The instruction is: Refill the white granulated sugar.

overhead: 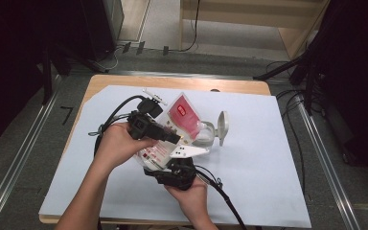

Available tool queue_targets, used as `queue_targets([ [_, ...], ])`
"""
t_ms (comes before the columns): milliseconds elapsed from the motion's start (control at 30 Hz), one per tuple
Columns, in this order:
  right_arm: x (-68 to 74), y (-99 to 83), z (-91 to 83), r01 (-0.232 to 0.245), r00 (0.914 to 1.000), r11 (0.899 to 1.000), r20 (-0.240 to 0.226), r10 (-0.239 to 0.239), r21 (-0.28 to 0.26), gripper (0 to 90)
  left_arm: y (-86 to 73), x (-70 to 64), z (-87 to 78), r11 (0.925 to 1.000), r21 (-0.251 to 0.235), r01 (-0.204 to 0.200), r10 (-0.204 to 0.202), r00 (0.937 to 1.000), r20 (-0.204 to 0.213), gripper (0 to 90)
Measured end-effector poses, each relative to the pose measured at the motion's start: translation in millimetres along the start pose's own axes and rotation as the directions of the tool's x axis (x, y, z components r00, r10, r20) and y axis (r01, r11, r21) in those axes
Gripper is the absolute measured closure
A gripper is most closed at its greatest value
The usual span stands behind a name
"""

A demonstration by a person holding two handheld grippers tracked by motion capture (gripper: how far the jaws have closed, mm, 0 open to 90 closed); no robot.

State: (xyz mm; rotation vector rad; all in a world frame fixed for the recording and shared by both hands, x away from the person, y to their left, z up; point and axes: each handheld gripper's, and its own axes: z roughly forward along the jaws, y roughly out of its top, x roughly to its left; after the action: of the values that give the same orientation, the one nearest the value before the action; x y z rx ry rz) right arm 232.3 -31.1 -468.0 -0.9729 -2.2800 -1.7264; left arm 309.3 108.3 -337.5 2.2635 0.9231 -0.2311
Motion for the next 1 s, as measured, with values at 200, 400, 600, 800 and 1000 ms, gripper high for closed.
queue_targets([
  [200, 2.5, -1.2, 0.0, 0.044, 0.9986, 0.999, 0.031, -0.044, 0.008, 62.6, -0.1, 2.8, -0.5, 0.9993, 0.023, 0.03, -0.03, 0.9995, -0.005, 82.0],
  [400, 10.7, 4.9, 2.4, 0.131, 0.9859, 0.989, 0.096, -0.137, 0.063, 60.1, 5.2, 1.9, 3.2, 0.9985, 0.021, 0.05, -0.05, 0.9987, -0.001, 86.0],
  [600, 9.6, 13.3, 0.0, 0.139, 0.9842, 0.989, 0.104, -0.143, 0.046, 61.1, 12.8, 1.9, 1.9, 0.9944, -0.042, 0.097, -0.096, 0.995, 0.028, 83.2],
  [800, 2.4, 18.2, -1.1, 0.009, 0.9998, 1.0, 0.017, -0.009, -0.015, 63.3, 20.5, 4.1, -0.1, 0.9939, -0.059, 0.093, -0.09, 0.9951, 0.041, 77.7],
  [1000, -1.3, 19.6, -0.7, -0.029, 0.9995, 0.999, -0.009, 0.029, -0.013, 62.8, 23.5, 5.6, -1.0, 0.9957, -0.025, 0.089, -0.09, 0.996, -0.003, 84.5],
])
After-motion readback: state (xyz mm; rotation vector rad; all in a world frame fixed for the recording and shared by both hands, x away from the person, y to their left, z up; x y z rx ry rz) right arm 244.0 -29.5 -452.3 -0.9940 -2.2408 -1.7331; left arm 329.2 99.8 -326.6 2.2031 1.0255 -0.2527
